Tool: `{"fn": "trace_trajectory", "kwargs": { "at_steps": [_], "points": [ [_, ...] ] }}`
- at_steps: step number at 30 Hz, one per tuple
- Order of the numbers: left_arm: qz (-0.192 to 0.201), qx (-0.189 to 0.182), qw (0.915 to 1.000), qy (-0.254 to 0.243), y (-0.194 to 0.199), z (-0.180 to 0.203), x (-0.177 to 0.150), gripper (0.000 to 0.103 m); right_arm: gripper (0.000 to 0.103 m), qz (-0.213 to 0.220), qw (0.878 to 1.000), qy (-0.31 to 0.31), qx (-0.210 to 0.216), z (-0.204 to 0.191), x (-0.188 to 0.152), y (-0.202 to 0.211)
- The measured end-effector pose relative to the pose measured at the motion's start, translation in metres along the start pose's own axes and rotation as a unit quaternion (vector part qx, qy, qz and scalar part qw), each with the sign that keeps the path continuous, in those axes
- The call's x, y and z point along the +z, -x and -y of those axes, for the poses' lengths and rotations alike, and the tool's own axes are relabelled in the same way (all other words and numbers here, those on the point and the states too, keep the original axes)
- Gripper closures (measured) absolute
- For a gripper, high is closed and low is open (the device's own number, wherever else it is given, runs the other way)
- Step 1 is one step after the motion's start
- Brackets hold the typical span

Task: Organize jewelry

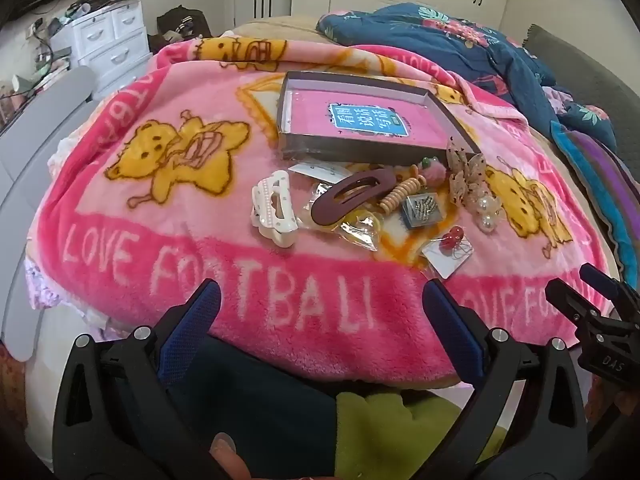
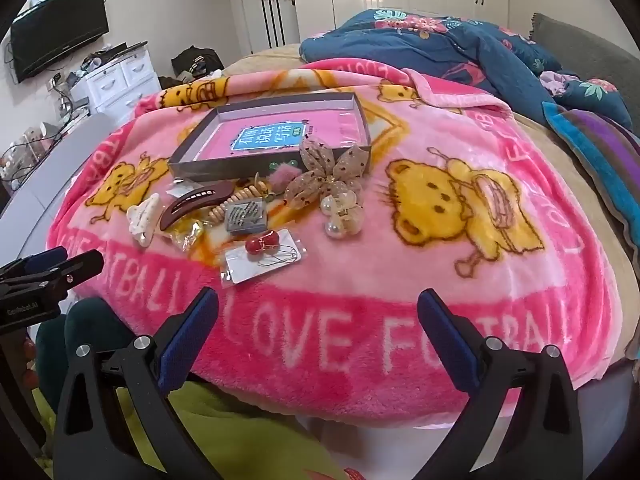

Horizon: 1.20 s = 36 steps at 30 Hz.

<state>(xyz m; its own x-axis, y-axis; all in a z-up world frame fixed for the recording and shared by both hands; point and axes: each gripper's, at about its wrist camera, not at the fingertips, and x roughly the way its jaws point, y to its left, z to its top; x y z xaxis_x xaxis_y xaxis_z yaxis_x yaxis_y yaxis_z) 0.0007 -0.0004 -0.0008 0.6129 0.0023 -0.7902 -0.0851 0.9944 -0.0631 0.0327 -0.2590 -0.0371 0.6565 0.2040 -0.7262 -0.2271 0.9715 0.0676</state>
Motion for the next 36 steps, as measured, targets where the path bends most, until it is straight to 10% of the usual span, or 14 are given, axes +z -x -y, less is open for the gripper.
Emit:
{"fn": "trace_trajectory", "kwargs": {
  "at_steps": [36],
  "points": [
    [0.005, -0.009, 0.9999, 0.000, 0.010, 0.009, 0.002, 0.008, 0.004, 0.004, 1.000, -0.002, 0.013, 0.001, 0.000, 0.003]
  ]
}}
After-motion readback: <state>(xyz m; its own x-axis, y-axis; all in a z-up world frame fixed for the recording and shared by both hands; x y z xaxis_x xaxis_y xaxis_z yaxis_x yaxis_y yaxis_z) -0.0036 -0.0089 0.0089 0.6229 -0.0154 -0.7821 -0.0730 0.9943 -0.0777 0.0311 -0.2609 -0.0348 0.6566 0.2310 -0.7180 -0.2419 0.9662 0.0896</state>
